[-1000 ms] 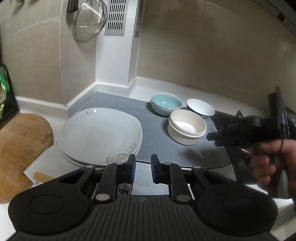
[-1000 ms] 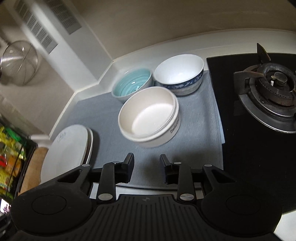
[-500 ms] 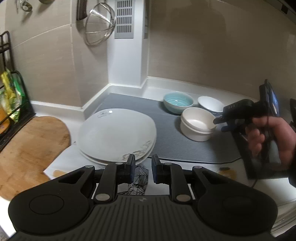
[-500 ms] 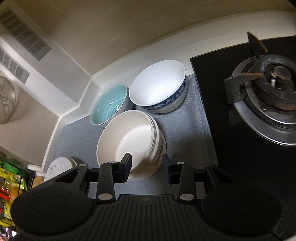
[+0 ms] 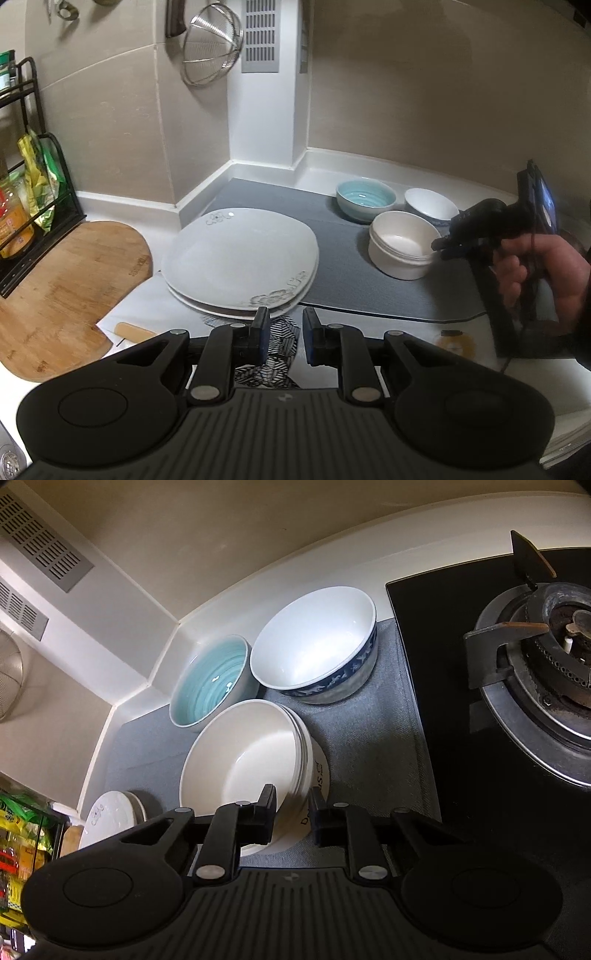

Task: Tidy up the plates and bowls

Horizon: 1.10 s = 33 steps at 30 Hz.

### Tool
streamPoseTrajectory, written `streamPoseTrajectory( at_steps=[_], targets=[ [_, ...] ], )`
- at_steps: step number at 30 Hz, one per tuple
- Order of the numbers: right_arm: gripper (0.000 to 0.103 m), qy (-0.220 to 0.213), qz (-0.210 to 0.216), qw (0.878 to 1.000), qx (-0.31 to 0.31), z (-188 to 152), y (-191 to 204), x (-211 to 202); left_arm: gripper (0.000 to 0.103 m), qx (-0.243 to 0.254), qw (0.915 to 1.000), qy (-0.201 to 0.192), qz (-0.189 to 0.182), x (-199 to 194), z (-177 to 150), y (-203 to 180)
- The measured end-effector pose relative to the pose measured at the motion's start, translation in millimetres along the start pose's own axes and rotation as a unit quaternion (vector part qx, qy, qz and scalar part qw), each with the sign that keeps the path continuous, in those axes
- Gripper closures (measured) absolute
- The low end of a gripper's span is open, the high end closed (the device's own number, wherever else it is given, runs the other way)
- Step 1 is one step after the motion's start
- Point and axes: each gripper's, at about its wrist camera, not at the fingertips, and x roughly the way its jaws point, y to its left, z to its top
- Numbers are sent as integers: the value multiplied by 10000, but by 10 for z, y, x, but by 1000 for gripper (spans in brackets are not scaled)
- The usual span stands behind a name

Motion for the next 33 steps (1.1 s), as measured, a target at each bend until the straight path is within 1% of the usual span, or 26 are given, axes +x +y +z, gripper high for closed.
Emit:
streamPoseTrajectory(
  at_steps=[6,14,18,20,25,27,28,29,33],
  targets=[
    [84,49,96,9999,-130,-78,-3,-134,82,138,9998,-4,-171,22,14,-198],
    [84,247,159,9987,-410,-359,-63,-422,82,223,9993,4,-293,88,42,-397],
    [85,274,160,9984,-467,-493,-120,-561,82,363,9985,19,-406,117,50,-515],
    [89,317,144,9984,-436,-547,-162,-596,81,437,9980,29,-447,133,49,-571],
    [89,358,180,9976,-568,-656,-179,-680,80,535,9970,28,-562,155,51,-680],
    [89,366,200,9975,-576,-675,-170,-698,78,554,9968,32,-583,162,46,-708],
    [88,364,190,9974,-591,-687,-168,-705,78,558,9967,35,-592,163,44,-717],
    [86,364,173,9974,-605,-694,-162,-712,78,558,9967,31,-595,160,48,-721],
    [85,307,114,9975,-622,-697,-144,-735,78,548,9968,22,-581,143,39,-708]
  ],
)
